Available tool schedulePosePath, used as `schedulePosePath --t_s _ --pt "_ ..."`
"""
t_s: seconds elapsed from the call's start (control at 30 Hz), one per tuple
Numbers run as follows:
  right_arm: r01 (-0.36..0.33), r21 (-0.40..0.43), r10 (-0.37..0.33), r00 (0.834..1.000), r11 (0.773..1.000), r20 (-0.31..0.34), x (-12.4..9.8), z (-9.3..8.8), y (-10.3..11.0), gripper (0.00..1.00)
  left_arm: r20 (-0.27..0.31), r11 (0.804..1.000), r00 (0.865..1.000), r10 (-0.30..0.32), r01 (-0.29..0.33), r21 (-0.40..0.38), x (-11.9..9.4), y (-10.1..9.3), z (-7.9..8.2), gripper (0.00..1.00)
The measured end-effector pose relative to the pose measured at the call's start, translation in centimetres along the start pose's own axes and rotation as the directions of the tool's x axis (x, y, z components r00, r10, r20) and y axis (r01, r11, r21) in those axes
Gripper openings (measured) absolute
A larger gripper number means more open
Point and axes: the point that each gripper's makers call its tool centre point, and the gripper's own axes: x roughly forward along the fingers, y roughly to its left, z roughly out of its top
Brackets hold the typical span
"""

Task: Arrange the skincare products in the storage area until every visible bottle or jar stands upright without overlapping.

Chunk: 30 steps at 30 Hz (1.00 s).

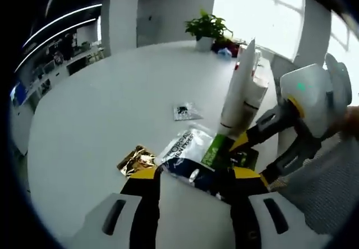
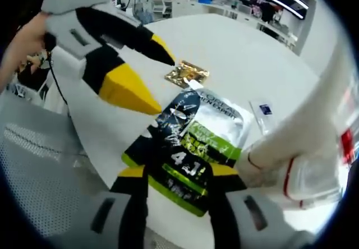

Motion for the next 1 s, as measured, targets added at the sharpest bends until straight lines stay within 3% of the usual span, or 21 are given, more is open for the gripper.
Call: schedulePosePath --t_s 0.43,0.6,1.0 --pt "-0.019 -0.029 0.019 1.000 0.999 0.001 -0.2 0.1 0.1 0.43 0.029 0.998 0.998 0.063 -0.063 0.003 -3.4 -2.0 0.0 0.57" --pt "-0.016 0.005 0.015 0.995 1.000 0.101 -2.0 1.9 -0.2 0.40 0.030 0.996 0.996 0.089 -0.089 0.003 -4.9 -2.2 -0.5 0.61" --pt "0.018 0.050 -0.028 0.974 0.999 0.223 -7.1 2.7 0.5 0.47 0.037 0.991 0.991 0.130 -0.131 0.025 -6.9 -2.1 -0.6 0.73"
